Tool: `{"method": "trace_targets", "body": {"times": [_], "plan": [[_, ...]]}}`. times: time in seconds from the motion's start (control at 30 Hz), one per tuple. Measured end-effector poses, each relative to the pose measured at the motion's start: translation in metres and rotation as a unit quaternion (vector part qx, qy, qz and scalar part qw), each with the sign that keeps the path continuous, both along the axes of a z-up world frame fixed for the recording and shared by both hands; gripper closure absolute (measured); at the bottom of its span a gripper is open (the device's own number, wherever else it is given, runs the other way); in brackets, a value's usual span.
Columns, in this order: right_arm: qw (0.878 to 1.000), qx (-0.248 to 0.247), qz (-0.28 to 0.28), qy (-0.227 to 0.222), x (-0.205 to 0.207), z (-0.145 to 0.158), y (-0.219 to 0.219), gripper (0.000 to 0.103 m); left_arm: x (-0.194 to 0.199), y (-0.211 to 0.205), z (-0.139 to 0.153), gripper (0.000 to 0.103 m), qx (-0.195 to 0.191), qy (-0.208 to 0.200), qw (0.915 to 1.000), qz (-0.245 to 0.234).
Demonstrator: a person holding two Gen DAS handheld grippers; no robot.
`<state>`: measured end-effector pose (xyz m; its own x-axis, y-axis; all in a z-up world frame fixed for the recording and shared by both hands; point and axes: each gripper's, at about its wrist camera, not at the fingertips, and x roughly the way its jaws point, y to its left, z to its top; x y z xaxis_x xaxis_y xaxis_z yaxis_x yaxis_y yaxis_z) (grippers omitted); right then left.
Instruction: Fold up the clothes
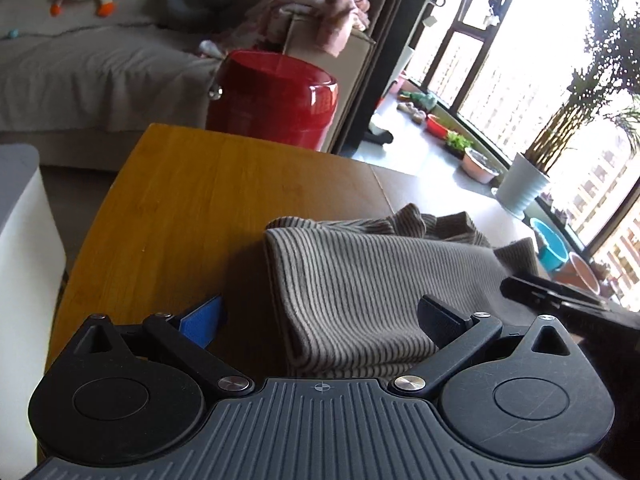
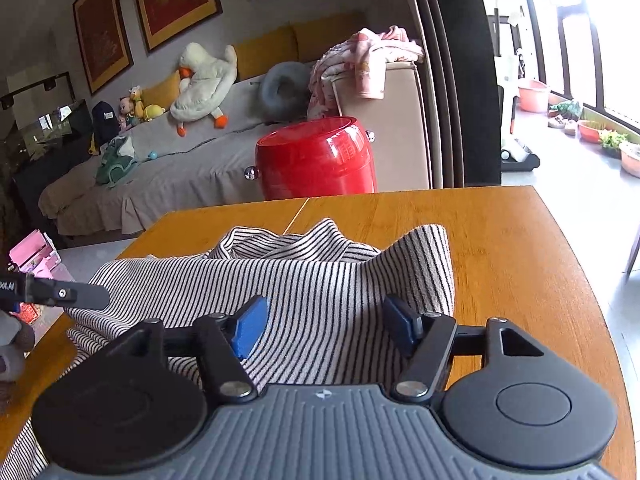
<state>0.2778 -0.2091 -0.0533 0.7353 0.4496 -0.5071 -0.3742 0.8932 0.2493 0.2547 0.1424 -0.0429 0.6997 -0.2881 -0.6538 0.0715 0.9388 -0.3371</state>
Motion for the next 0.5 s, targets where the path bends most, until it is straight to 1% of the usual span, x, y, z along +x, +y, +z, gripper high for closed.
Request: {"method": "trace_targets", "body": {"times": [0.07, 0.13, 0.17, 0.2, 0.27, 0.33, 0.37, 0.5], "plan": [[1.000, 0.009, -0.003, 0.002, 0.000, 0.002, -0.003, 0.039, 0.015, -0.003, -0.004, 0.001, -0.002, 0.016, 0.9998, -0.006], [1.000, 0.026, -0.015, -0.001, -0.001, 0.011, -0.013, 0.040, 0.025, -0.007, -0.008, 0.003, 0.003, 0.021, 0.9998, -0.007], [0.999, 0.030, -0.025, -0.010, -0.002, 0.019, -0.020, 0.040, 0.029, -0.007, -0.008, 0.003, 0.001, 0.023, 0.9997, -0.010], [0.999, 0.026, -0.034, -0.016, 0.000, 0.025, -0.026, 0.039, 0.032, -0.007, -0.009, 0.003, -0.009, 0.025, 0.9996, -0.013], [0.999, 0.006, -0.044, -0.011, 0.012, 0.031, -0.035, 0.036, 0.040, -0.007, -0.010, 0.003, -0.030, 0.024, 0.9992, -0.011], [0.999, -0.008, -0.051, 0.011, 0.027, 0.026, -0.041, 0.035, 0.048, -0.008, -0.012, 0.003, -0.044, 0.020, 0.9988, -0.007], [0.998, -0.008, -0.052, 0.025, 0.035, 0.021, -0.043, 0.035, 0.050, -0.010, -0.013, 0.003, -0.043, 0.016, 0.9990, -0.005], [0.996, 0.042, -0.038, 0.072, 0.061, 0.001, -0.043, 0.035, 0.055, -0.013, -0.014, 0.003, -0.042, 0.016, 0.9989, -0.010]]}}
